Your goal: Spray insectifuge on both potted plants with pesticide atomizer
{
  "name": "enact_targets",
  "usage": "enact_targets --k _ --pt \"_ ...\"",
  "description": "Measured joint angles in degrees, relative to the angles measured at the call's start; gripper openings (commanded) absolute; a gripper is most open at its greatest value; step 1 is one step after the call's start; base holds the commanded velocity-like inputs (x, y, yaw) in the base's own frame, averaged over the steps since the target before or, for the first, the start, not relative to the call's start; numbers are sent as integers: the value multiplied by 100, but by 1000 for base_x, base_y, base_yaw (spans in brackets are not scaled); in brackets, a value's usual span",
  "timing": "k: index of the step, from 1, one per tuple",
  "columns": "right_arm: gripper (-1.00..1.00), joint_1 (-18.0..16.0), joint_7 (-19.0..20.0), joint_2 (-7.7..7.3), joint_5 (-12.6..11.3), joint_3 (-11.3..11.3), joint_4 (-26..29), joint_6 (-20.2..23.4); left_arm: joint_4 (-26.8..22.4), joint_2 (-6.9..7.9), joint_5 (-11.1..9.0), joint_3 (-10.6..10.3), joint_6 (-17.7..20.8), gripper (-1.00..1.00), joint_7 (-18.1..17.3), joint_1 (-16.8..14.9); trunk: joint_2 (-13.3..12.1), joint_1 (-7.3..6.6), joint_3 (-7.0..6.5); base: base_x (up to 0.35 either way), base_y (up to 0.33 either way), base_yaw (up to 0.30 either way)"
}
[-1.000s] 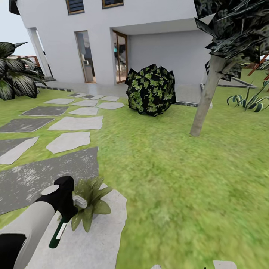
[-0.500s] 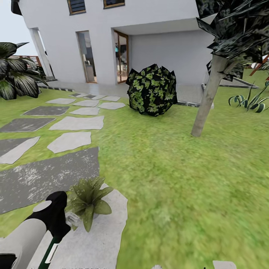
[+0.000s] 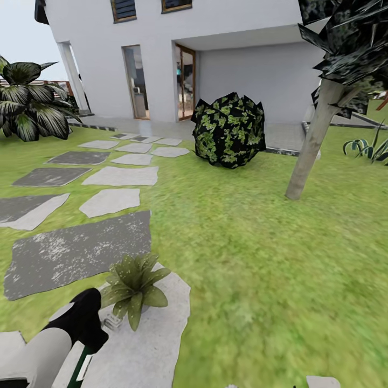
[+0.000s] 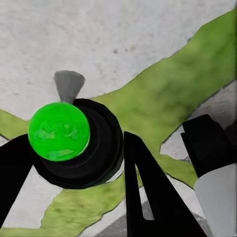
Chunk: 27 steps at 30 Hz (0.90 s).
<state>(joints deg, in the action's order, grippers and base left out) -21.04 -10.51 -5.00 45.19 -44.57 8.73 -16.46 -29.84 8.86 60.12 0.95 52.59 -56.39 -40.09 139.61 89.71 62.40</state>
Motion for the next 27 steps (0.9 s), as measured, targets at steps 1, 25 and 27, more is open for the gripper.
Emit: enact_targets --k 1,25,27 --pt "100 0 -2 0 0 0 0 0 2 -6 -81 1 -1 -100 7 1 0 0 0 0 0 0" --pt "100 0 0 10 6 0 0 0 -29 -49 -475 8 -18 -100 34 160 0 0 0 64 -7 120" --pt "100 0 0 9 7 0 1 0 -30 -50 -479 8 -18 -100 34 159 0 -1 0 74 -188 4"
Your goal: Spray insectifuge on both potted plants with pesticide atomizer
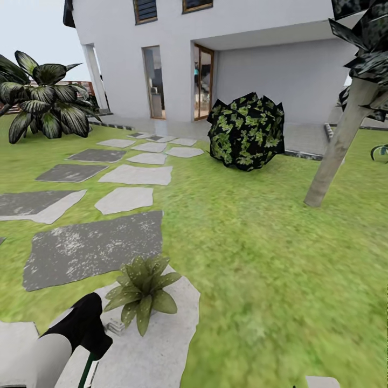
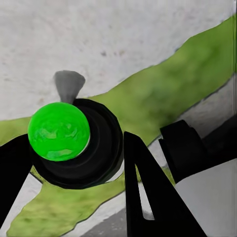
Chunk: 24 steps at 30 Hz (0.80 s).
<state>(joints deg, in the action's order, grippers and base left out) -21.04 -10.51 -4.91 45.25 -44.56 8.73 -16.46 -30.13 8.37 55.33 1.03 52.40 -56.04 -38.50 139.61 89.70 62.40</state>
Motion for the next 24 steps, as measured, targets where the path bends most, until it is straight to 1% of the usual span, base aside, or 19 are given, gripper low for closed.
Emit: enact_targets --k 10,18,20,24 --pt "100 1 -1 0 2 0 1 0 -42 0 -2 0 -4 -100 1 0 0 0 0 92 -250 0" --pt "100 1 -1 1 4 0 -7 0 -67 0 -3 7 -3 -100 1 0 0 1 0 15 -267 2" --pt "100 1 -2 5 6 3 -8 0 -70 0 -3 8 -3 -100 1 2 0 1 0 0 -269 76" --pt "100 1 -5 9 3 6 -9 1 -73 1 -5 13 2 -100 1 2 0 1 0 0 -270 228"
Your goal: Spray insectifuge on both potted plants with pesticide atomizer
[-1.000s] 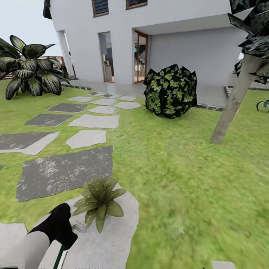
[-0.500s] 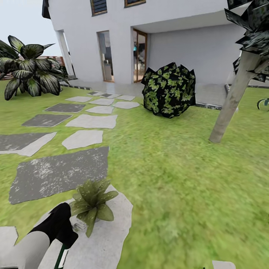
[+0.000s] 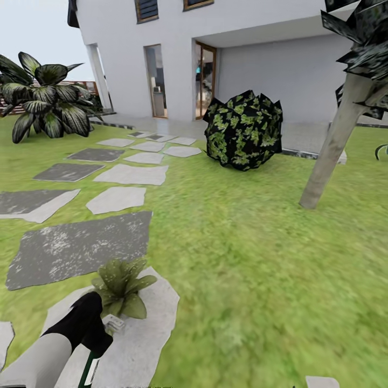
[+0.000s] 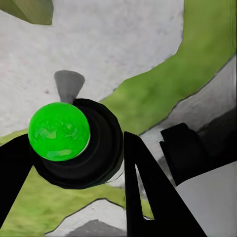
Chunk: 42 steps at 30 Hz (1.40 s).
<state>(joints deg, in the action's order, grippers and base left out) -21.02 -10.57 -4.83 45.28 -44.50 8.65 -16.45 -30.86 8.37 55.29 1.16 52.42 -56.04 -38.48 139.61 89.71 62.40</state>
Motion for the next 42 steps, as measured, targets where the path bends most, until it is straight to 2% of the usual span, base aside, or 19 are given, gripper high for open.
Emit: enact_targets --k 6,11,18,29,42 --pt "100 -2 0 0 -1 1 0 0 0 8 -21 7 4 -100 0 0 0 0 0 0 -271 274" --pt "100 0 2 0 -1 -2 0 0 0 9 -213 3 5 -100 0 -2 0 0 0 0 -271 277" --pt "100 0 5 0 0 -5 0 -1 1 8 -235 3 3 -100 -1 -1 0 -3 0 132 -211 147" --pt "100 1 5 0 -1 -3 -1 -1 0 6 -234 -2 4 -100 -2 0 0 -3 0 293 -17 26" --pt "100 0 4 4 6 -3 -1 -1 -7 0 -236 3 8 -100 -8 -3 0 0 0 16 0 237"
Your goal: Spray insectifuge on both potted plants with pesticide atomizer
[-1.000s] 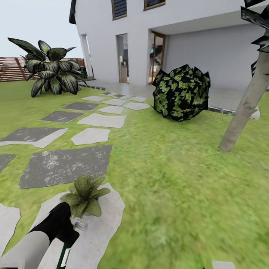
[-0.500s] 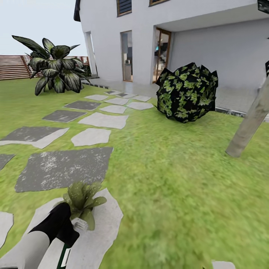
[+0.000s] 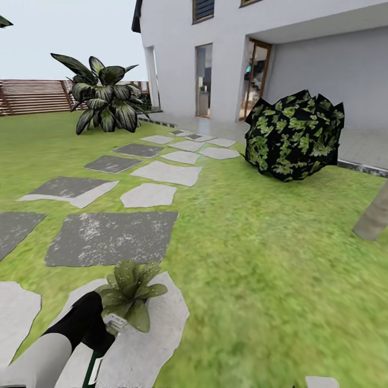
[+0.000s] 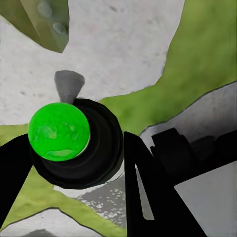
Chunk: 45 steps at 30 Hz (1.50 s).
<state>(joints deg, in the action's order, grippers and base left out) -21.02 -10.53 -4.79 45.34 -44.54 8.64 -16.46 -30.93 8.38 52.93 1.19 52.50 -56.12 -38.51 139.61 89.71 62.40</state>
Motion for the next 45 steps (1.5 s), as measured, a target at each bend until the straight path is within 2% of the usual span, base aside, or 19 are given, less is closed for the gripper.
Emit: enact_targets --k 5,21,31,45 --pt "100 -1 2 -24 6 0 9 -4 -1 5 3 1 3 -100 0 1 0 0 0 0 -57 21" --pt "100 -2 -1 -24 11 6 9 1 -2 16 0 0 5 -100 5 0 0 -2 0 26 -244 32" --pt "100 1 2 -12 10 5 8 0 -3 4 -2 6 7 -100 5 -3 0 0 0 21 -17 251" --pt "100 1 2 -12 11 6 8 0 -2 6 2 0 -1 -100 7 2 0 2 0 -26 -15 14"
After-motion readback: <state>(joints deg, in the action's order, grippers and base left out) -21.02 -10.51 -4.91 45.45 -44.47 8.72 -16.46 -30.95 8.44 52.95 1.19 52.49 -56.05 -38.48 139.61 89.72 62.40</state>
